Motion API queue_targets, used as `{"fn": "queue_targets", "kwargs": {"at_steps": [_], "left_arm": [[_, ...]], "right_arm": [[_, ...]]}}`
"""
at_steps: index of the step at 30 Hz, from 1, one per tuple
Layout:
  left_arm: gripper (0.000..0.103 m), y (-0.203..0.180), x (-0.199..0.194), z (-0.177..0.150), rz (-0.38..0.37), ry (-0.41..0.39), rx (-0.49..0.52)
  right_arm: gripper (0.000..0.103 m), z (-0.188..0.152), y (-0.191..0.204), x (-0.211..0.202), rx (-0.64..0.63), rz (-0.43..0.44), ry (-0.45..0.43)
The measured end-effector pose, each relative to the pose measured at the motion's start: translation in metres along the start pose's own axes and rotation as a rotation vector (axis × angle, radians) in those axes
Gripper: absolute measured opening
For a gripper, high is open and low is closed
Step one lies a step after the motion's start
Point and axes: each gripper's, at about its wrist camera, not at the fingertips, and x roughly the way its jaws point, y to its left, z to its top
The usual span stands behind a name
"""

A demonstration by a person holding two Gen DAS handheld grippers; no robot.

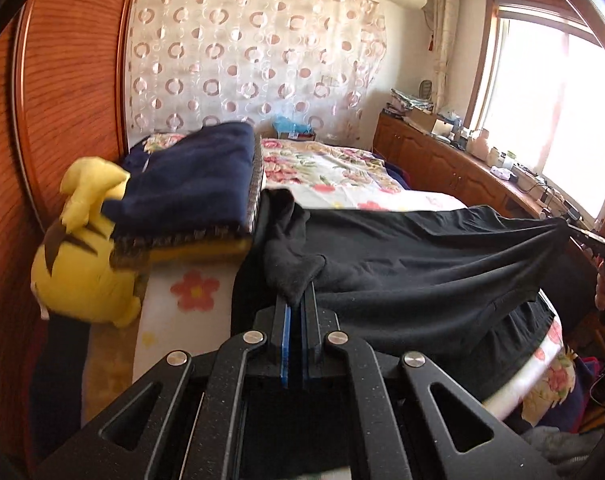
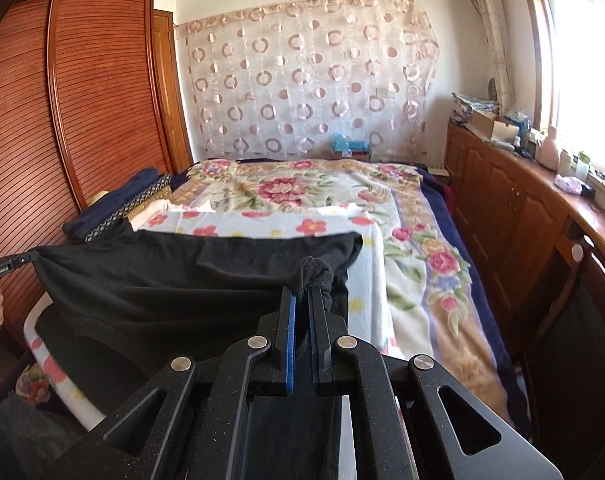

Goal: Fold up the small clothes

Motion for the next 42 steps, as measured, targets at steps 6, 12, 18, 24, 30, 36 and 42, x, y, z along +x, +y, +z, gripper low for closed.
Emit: {"fn": "queue_targets", "kwargs": {"at_steps": [6, 12, 18, 24, 30, 36, 42], "left_arm": [[0.004, 0.004, 0.006, -0.032, 0.033, 0.063, -0.003], [0.004, 0.008, 0.022, -0.055, 0.047, 0.135, -0.018], [0.005, 0.006, 0.022, -0.063, 0.043, 0.153, -0.030], [0.023, 0.006, 0.016, -0.060, 0.068, 0.136, -0.018], [0.067, 0.006, 0.008, -0.052, 0.092, 0.093, -0.007], [0.079, 0.006, 0.008, -0.048, 0.118, 0.072, -0.002], [0.079, 0.008, 0.020, -0.055, 0.151, 0.100, -0.011]], "right_arm": [[0.005, -0.026, 0.002, -0.014, 0.039, 0.002, 0.063], [0.005, -0.050, -0.002, 0.016, 0.056, -0.024, 0.183], [0.005, -0.044, 0.001, 0.022, 0.040, -0.047, 0.193], [0.011, -0.045, 0.012, 0.013, 0.006, -0.062, 0.171], [0.027, -0.045, 0.017, 0.006, -0.013, -0.086, 0.134], [0.043, -0.048, 0.020, 0.006, -0.004, -0.088, 0.109], [0.046, -0.055, 0.038, 0.016, -0.036, -0.045, 0.111]]}}
